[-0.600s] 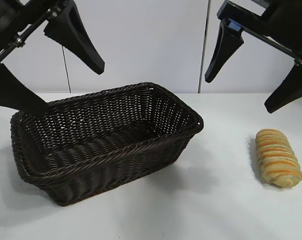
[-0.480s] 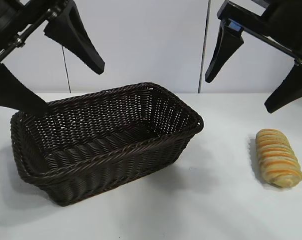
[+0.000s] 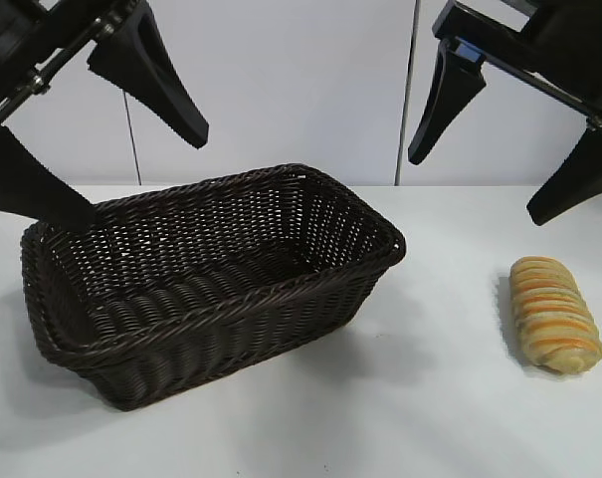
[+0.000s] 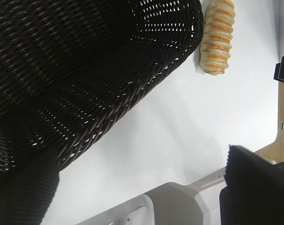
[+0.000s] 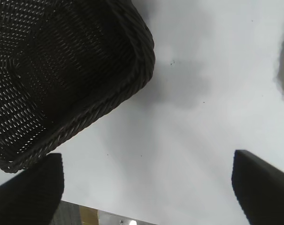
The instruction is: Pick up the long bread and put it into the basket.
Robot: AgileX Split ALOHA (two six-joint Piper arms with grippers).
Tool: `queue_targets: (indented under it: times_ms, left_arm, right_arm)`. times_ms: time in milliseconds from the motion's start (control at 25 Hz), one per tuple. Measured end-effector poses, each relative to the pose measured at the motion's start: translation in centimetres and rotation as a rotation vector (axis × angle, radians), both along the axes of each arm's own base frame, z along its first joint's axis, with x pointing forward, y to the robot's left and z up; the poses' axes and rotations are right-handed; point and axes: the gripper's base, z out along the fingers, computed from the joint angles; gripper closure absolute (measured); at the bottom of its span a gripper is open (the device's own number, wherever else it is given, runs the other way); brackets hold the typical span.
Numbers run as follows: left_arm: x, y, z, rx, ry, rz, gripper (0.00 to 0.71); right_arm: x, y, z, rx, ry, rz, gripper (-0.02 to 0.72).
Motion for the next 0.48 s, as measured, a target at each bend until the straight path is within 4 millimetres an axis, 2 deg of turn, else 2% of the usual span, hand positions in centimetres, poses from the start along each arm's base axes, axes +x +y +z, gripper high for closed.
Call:
queue_targets:
  times_ms: [480]
  left_arm:
    - [0.12, 0.02, 0.03, -0.001, -0.011, 0.009, 0.016]
  right_arm:
    - [0.0, 0.0, 0.0, 0.0, 0.0, 0.0, 0.008]
